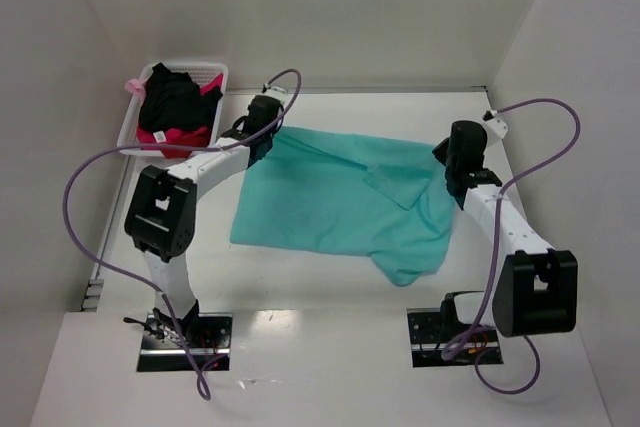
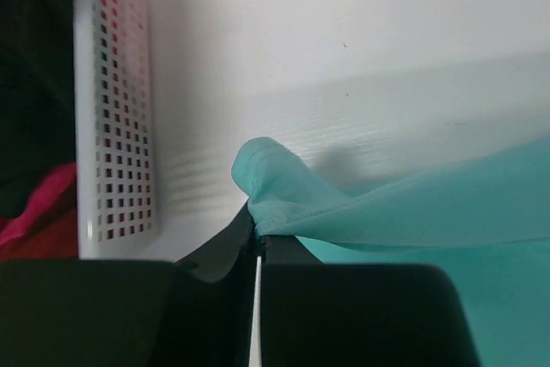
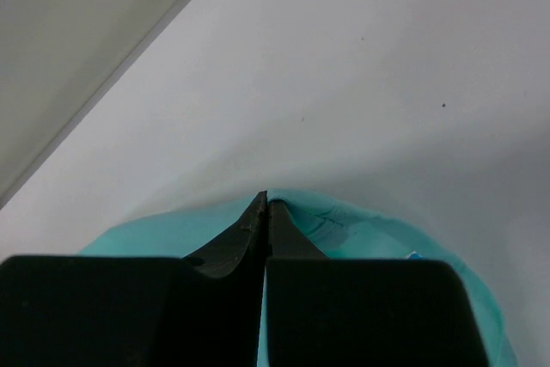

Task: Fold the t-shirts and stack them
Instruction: Flatten out the tshirt

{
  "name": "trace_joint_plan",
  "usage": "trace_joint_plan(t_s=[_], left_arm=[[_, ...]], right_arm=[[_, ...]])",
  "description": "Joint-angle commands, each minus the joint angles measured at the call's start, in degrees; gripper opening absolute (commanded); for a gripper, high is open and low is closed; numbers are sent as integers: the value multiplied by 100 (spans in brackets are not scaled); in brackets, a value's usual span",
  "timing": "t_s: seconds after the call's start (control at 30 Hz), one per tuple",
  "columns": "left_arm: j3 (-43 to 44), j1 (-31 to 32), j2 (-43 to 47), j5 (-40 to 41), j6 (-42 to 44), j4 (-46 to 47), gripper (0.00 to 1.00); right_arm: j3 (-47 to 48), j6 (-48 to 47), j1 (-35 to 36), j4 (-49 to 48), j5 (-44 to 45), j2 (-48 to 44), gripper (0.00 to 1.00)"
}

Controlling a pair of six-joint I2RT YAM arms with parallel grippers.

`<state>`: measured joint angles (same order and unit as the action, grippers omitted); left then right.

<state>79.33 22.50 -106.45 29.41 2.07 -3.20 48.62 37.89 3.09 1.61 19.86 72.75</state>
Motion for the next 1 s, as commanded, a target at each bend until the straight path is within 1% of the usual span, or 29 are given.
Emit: trace_joint_plan(t_s=[0.0, 0.1, 0.23, 0.3, 0.43, 0.6, 0.8, 0.87, 0.93, 0.97], left_arm=[[521, -228, -260, -198, -530, 505, 0], [636, -360, -455, -260, -532, 575, 0], [689, -474, -727, -313, -532, 689, 0], [742, -475, -816, -365, -532, 751, 0], [812, -475, -1008, -435, -532, 874, 0], [1040, -536, -1229, -524, -645, 927, 0], [918, -536, -1281, -577, -646, 927, 0], [857, -536, -1281, -577, -646, 927, 0], [856, -536, -1281, -577, -646, 927, 0], [856, -536, -1281, -577, -646, 927, 0]], right_arm=[[288, 121, -379, -897, -111, 466, 0], [236, 0, -432, -1188, -123, 801, 0], [551, -387, -485, -1312, -175, 1529, 0], [639, -572, -485, -1365, -288, 1715, 0], [912, -634, -538, -1663, -421, 2076, 0], [1386, -634, -538, -1550, -666, 2734, 0], [1343, -686, -538, -1681, -782, 2876, 0], [1343, -835, -538, -1681, -904, 2876, 0], [1396, -836, -538, -1480, -983, 2876, 1], [1448, -836, -538, -1401, -1036, 2876, 7]])
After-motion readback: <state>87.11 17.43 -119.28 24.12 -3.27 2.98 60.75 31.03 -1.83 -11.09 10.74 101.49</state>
